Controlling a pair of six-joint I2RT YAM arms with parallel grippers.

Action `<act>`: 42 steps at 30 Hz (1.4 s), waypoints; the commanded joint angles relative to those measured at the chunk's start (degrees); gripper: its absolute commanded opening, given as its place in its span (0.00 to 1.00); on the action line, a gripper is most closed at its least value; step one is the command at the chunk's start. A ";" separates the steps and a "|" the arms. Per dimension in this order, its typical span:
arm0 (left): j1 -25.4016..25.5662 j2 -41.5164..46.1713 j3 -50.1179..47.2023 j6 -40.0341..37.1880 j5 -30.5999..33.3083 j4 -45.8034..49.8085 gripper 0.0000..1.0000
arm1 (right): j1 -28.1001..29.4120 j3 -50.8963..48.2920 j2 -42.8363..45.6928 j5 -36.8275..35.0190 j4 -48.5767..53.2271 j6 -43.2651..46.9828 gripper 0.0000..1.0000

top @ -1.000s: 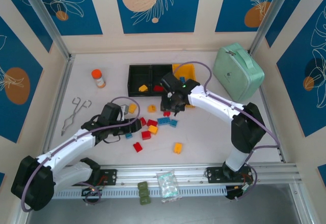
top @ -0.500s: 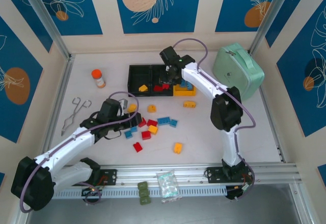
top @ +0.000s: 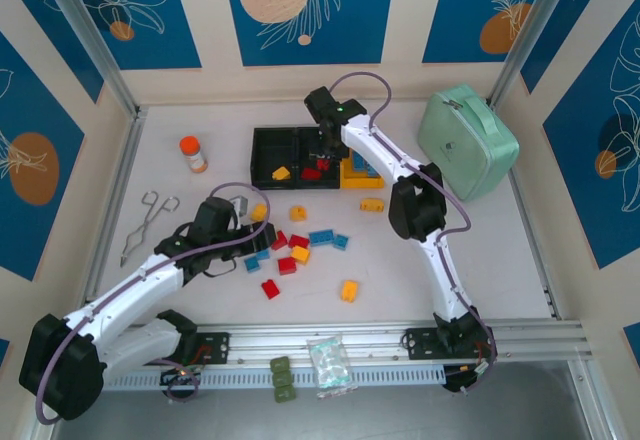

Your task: Sort the legos into containers by color

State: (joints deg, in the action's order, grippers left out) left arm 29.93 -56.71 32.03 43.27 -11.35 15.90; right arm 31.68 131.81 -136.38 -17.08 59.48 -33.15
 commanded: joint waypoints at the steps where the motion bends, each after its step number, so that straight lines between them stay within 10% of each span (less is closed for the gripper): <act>1: 0.56 0.38 -0.73 0.42 0.97 0.69 0.71 | -0.22 2.06 -1.13 -0.72 2.57 0.31 0.35; 16: 0.47 0.58 -1.27 0.50 1.16 0.45 0.71 | 1.52 3.08 2.50 -2.56 3.85 0.92 0.53; 42: 0.57 -5.33 -0.16 -4.22 -6.47 -3.27 0.71 | 10.21 -56.86 39.72 2.05 -17.82 -3.53 0.73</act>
State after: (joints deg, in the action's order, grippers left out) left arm 29.95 -61.45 31.11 40.01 -16.27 13.80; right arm 40.64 76.14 -98.26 -16.47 44.66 -36.60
